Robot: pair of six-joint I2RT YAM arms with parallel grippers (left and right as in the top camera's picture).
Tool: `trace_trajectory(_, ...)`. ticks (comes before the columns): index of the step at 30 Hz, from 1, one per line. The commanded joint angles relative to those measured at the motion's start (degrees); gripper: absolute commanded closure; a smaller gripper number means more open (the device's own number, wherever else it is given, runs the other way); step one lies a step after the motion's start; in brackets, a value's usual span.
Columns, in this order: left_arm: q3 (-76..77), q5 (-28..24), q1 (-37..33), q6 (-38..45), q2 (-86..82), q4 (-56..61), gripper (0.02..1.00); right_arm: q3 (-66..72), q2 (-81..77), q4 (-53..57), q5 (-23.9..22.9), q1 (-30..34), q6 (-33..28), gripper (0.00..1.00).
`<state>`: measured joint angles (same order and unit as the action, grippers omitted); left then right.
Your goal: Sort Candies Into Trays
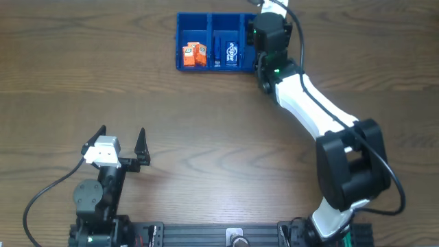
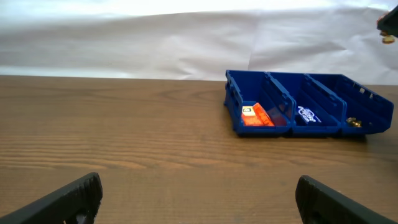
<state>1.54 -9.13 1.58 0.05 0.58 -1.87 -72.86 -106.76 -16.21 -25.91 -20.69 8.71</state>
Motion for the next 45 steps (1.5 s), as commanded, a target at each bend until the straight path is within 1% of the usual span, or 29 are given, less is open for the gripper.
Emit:
trace_trajectory(1,-1.27,-1.4,-0.22,0.63,-0.39,-1.7,0.023,-0.09,-1.29,-1.29,1.53,1.22,-1.51,0.812)
trace_trajectory(2,-1.27,-1.4,-0.22,0.63,-0.39,-1.7,0.02,-0.09,-1.29,-1.29,1.53,1.22,-1.51,0.805)
trace_trajectory(3,-1.27,-1.4,-0.22,0.63,-0.39,-1.7,0.02,-0.09,-1.29,-1.29,1.55,1.22,-1.53,0.77)
trace_trajectory(4,-1.27,-1.4,-0.22,0.63,-0.39,-1.7,0.02,-0.09,-1.29,-1.31,1.57,1.2,-1.51,0.579)
trace_trajectory(5,-1.27,-1.4,-0.22,0.63,-0.39,-1.7,0.02,-0.09,-1.29,-1.36,1.57,1.2,-1.51,0.314)
trace_trajectory(6,-1.27,-1.4,-0.22,0.63,-0.39,-1.7,0.02,-0.09,-1.29,-1.51,1.55,1.07,-1.51,0.143)
trace_trajectory(7,-1.27,-1.4,-0.22,0.63,-0.39,-1.7,0.02,-0.09,-1.29,-1.57,1.55,1.03,-1.53,0.014)
trace_trajectory(8,-1.27,-1.4,-0.22,0.63,-0.39,-1.7,0.02,-0.09,-1.29,-1.77,1.53,0.83,-1.53,0.001)
trace_trajectory(12,-1.27,-1.4,-0.22,0.63,-0.39,-1.68,0.02,-0.2,-0.37,-1.57,1.51,0.44,-1.53,0.001)
trace_trajectory(14,-1.27,-1.4,-0.22,0.63,-0.39,-1.7,0.02,-0.2,3.89,1.33,1.57,0.46,-2.69,0.001)
trace_trajectory(15,-1.27,-1.4,-0.22,0.63,-0.39,-1.7,0.02,-0.2,8.09,4.68,1.55,0.92,-3.54,0.001)
trace_trajectory(17,-1.27,-1.4,-0.22,0.63,-0.39,-1.68,0.02,-0.2,19.06,15.45,1.62,3.34,-7.37,0.001)
trace_trajectory(18,-1.27,-1.4,-0.22,0.63,-0.39,-1.7,0.02,-0.2,23.28,20.48,1.79,4.79,-8.24,0.001)
trace_trajectory(19,-1.27,-1.4,-0.22,0.63,-0.39,-1.7,0.02,-0.15,28.2,26.64,2.97,6.91,-8.92,0.001)
trace_trajectory(20,-1.27,-1.4,-0.22,0.63,-0.39,-1.7,0.02,0.59,33.66,32.76,5.4,9.57,-9.03,0.001)
trace_trajectory(21,-1.27,-1.4,-0.22,0.63,-0.39,-1.7,0.02,3.56,40.09,36.0,9.05,12.2,-9.03,0.001)
trace_trajectory(25,-1.27,-1.4,-0.22,0.63,-0.39,-1.68,0.02,19.82,60.98,35.34,20.37,20.52,-8.74,0.001)
trace_trajectory(26,-1.27,-1.4,-0.22,0.63,-0.39,-1.7,0.023,25.24,67.32,34.88,22.45,22.71,-8.76,0.001)
trace_trajectory(28,-1.27,-1.4,-0.22,0.63,-0.39,-1.7,0.02,36.61,78.88,30.45,22.36,24.87,-8.81,0.003)
trace_trajectory(30,-1.27,-1.4,-0.22,0.63,-0.39,-1.7,0.02,45.79,87.27,26.01,22.21,25.22,-8.79,0.003)
trace_trajectory(32,-1.27,-1.4,-0.22,0.63,-0.39,-1.68,0.02,51.78,93.09,25.07,23.19,25.2,-8.74,0.003)
trace_trajectory(34,-1.27,-1.4,-0.22,0.63,-0.39,-1.7,0.02,55.19,96.3,25.0,24.57,24.9,-8.74,0.003)
trace_trajectory(37,-1.27,-1.4,-0.22,0.63,-0.39,-1.68,0.02,59.06,100.17,23.39,24.55,22.77,-8.74,0.003)
trace_trajectory(41,-1.27,-1.38,-0.22,0.63,-0.39,-1.7,0.02,62.29,104.04,22.71,24.79,22.64,-7.21,0.001)
trace_trajectory(45,-1.27,-1.4,-0.22,0.63,-0.39,-1.7,0.02,69.44,106.6,17.29,24.74,21.27,-7.06,0.003)
